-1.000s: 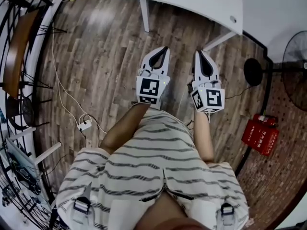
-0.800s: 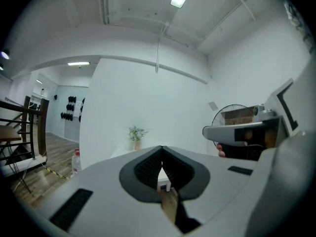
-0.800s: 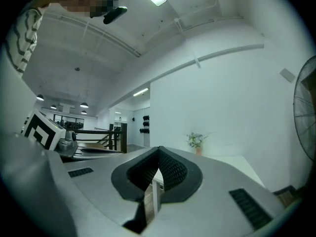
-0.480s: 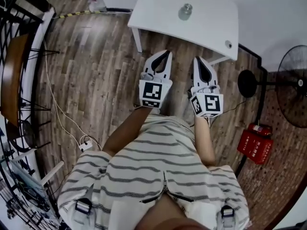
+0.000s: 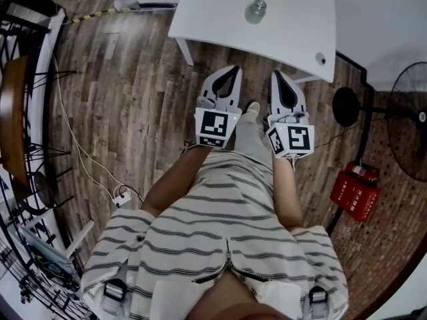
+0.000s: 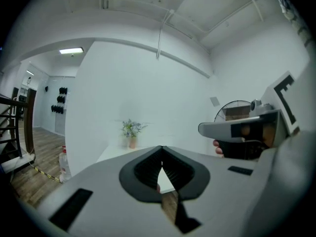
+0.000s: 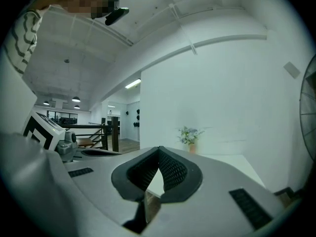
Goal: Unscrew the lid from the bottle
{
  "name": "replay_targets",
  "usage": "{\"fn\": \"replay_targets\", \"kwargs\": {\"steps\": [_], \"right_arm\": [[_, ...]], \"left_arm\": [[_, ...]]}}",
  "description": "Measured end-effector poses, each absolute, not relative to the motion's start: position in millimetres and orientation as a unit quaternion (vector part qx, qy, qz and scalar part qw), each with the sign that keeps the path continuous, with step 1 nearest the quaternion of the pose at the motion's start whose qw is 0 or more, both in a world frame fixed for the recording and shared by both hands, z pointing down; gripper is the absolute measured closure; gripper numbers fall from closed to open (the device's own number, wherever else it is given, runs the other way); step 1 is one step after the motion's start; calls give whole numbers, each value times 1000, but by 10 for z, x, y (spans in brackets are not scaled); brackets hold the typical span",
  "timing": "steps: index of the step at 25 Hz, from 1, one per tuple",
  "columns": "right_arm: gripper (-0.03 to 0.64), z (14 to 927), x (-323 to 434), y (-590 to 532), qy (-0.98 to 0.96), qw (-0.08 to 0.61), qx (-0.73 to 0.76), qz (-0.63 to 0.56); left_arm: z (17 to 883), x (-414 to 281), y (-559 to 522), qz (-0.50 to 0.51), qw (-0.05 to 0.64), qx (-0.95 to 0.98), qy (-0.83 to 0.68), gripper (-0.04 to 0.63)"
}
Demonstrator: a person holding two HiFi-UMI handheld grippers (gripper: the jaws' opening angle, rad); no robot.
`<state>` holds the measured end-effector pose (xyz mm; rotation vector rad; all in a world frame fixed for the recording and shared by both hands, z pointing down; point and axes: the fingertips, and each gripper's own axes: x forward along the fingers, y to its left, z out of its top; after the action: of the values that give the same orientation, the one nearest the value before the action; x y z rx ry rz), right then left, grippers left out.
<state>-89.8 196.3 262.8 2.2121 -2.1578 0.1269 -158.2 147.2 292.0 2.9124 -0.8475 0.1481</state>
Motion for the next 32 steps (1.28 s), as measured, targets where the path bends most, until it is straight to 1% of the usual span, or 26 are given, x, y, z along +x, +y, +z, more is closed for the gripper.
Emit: {"fn": "replay_targets", "kwargs": {"steps": [9,18,22,26,32], "right_arm": [[607,2757,-282,1276,-730,6,682,48],[607,2769,471,640,-766,13,638,77],[607,3060,746,447,-779,22,619,97],[607,3273,884,367,-795,29,594,121],[607,3532,918,210,-807,42,571,142]], "left_arm": [[3103,-916,861,74,38,949,-305,595],[3194,-220,400,104,50,928,-353,595],[3488,67,244,127,52,919,-369,595],[3710,235,233,144,62,907,-390,594],[3858,308,69,151,66,896,-413,592]]}}
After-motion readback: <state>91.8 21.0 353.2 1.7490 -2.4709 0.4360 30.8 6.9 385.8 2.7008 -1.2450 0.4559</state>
